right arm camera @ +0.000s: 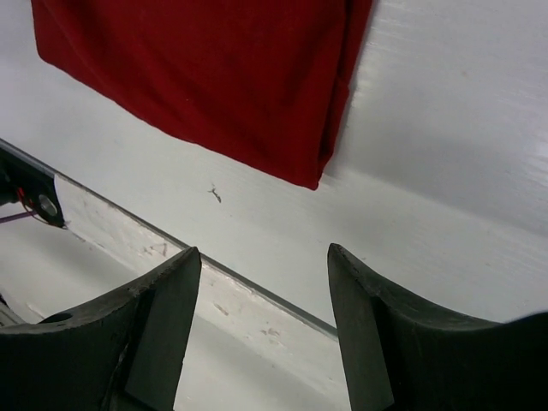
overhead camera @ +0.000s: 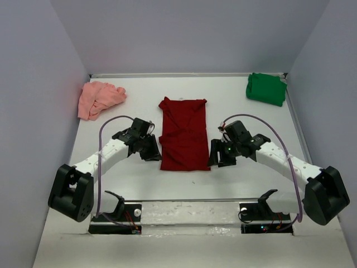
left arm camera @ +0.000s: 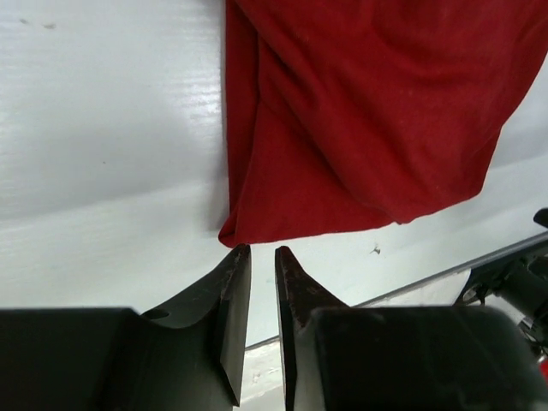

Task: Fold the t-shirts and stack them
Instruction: Grab one side of the 2/3 rectangular tshirt with both arms

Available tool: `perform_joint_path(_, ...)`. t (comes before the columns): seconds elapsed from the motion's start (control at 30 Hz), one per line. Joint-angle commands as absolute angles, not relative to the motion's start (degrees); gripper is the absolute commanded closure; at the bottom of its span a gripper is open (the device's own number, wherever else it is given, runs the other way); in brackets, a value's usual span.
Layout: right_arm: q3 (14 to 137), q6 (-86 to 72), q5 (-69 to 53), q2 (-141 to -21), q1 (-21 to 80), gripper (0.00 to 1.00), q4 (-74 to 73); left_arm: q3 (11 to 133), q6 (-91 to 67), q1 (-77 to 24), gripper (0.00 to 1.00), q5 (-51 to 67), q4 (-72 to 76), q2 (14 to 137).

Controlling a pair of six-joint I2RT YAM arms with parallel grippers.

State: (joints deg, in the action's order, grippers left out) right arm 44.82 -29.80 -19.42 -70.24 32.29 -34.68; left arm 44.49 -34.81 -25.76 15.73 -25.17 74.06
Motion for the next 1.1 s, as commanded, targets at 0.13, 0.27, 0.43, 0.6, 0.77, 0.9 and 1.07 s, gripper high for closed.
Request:
perform_joint_path(0.13, 42.11, -32.16, -26.36, -74.09, 31.82, 0.34, -24.35, 39.20, -34.37, -25.14, 0.71, 22.94, -20.74, 72.60)
perform_joint_path(0.27, 40.26, -33.31, -27.86, -75.67, 31.82, 0.33, -21.19, 38.76, -33.93, -25.14, 0.70, 22.59, -21.36, 72.77)
perform_joint_path(0.43, 38.76, -33.58, -29.27, -76.46, 31.29, 0.33, -18.37, 38.76, -33.57, -25.14, 0.61, 21.71, -21.88, 73.21)
perform_joint_path(0.6, 37.80, -33.66, -29.88, -76.82, 30.15, 0.33, -17.49, 37.88, -34.45, -25.05, 0.53, 23.63, -20.39, 74.18)
perform_joint_path(0.77, 37.18, -34.01, -29.88, -76.55, 28.84, 0.33, -17.40, 37.00, -34.89, -24.87, 0.47, 23.90, -19.08, 76.54)
perform_joint_path(0.9, 37.35, -33.75, -30.06, -76.64, 27.52, 0.33, -17.40, 35.51, -34.89, -24.96, 0.47, 26.45, -15.92, 79.27)
perform_joint_path(1.07, 37.97, -33.57, -30.85, -76.64, 26.37, 0.33, -17.49, 34.19, -35.51, -24.96, 0.47, 27.78, -13.01, 82.70)
